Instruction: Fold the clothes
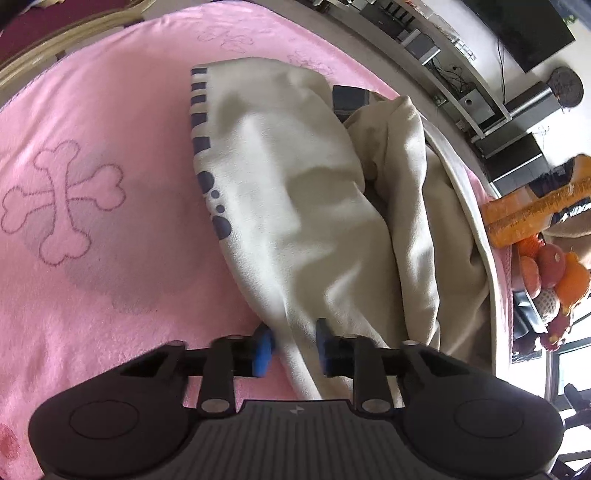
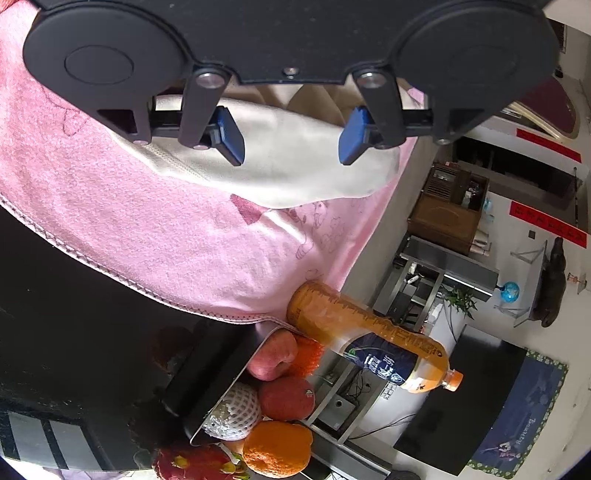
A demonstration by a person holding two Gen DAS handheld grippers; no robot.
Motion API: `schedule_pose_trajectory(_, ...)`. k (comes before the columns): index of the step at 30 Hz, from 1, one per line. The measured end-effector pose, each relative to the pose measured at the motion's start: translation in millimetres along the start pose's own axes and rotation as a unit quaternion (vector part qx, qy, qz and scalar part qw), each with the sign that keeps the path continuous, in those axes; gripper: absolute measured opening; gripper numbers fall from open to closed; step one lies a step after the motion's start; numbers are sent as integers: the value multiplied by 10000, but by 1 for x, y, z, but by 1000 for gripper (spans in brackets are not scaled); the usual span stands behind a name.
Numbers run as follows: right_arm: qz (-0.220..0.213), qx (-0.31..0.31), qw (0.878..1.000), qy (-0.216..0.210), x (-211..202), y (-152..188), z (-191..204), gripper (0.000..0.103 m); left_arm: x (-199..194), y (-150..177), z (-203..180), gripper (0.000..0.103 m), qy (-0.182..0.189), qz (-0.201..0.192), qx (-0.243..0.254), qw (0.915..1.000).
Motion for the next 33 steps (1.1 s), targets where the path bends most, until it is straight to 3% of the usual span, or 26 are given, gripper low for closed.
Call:
schedule_pose_trajectory(6,-79,148,9999,41,-4,-6,-10,55,-25,-16,6,0,192,-29,67,9998)
schedule_pose_trajectory(9,-133,176,9997,86,-10,-10,-15,55,-69,-33,3,0,458,-214,201,9985)
schedule_pose_trajectory(13,113,106,9999,34,-9,-6,-17,55,-145,-63,4,0,598,-825,458,9937)
schedule_pose_trajectory(16,555,31,9984,-71,0,6,-11,55,-170,-83,13,0,231,-1219,629,9903)
schedule_pose_trajectory(19,937,-543,9940,122,13,29,7,55,-152,-86,28,0,-367,-1294,803,9877)
schedule_pose_trajectory(21,1095,-1160,9869,230,20,48,24,51,-134,-78,39,0,-408,-1110,738,9902)
schedule_pose_trajectory(23,1240,-1785,9757,265,27,69,43,33,-121,-71,49,0,-406,-966,663,9923)
schedule_pose_trajectory(27,1464,-2806,9468,585,46,110,68,31,-118,-68,60,0,-344,-928,626,9931)
schedule_pose_trajectory(30,1528,-3195,9301,974,65,130,77,31,-121,-71,68,0,-260,-949,575,9935)
schedule_pose_trajectory(33,1426,-3534,9163,1233,79,145,87,40,-117,-72,72,0,-197,-937,514,9941)
Point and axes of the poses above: each gripper's, at about its wrist camera, not at the fingertips, and x roughly the way its jaws point, z to its left, y to its underside, the point moved 3 cm from there along x, roughly the way its jaws point, and after that the axes turned 5 degrees about -z, right-handed, at the moved point
